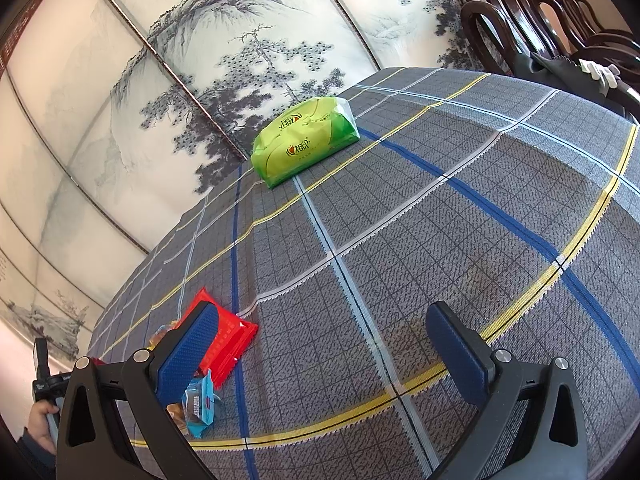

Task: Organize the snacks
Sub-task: 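Carry the pink cake into the tin and open the left gripper, then grasp the blue wrapped candy with the right gripper, then carry the blue candy into the tin and open the right gripper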

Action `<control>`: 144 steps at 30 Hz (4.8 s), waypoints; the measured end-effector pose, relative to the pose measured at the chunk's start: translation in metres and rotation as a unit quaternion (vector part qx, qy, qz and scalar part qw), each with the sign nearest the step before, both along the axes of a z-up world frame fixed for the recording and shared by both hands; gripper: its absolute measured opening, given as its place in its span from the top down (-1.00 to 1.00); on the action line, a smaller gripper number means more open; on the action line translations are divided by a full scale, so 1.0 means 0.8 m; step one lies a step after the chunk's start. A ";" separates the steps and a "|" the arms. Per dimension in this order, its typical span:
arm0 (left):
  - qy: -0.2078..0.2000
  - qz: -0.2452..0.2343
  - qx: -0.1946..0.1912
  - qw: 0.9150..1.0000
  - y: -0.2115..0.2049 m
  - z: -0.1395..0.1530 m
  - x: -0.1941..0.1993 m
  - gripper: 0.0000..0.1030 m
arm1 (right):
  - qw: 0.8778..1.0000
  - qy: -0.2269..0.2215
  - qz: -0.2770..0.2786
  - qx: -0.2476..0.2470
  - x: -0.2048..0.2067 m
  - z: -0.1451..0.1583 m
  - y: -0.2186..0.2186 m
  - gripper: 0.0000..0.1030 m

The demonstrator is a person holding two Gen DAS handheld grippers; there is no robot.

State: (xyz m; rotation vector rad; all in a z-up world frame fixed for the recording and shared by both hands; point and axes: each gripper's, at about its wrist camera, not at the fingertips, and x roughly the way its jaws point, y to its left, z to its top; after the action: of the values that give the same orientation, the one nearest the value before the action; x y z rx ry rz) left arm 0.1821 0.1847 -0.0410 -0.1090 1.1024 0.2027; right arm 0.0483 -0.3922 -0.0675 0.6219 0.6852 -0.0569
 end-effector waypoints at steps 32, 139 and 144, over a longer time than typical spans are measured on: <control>-0.200 -0.039 -0.047 0.978 0.017 0.076 -0.288 -0.84 | 0.969 0.039 0.162 -0.185 -0.002 0.030 0.135 -1.00; -0.168 0.020 -0.084 0.982 0.053 -0.043 -0.486 -0.84 | 0.861 -0.022 0.367 -0.352 0.031 0.083 0.679 0.36; -0.167 0.017 -0.084 0.982 0.053 -0.044 -0.487 -0.84 | 0.861 -0.015 0.369 -0.351 0.037 0.075 0.679 0.36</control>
State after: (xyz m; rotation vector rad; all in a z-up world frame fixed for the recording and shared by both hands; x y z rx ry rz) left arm -0.2074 0.2272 -0.0760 -0.3020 0.7821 0.1158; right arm 0.0775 0.1513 -0.0074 -0.3681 0.7728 0.4044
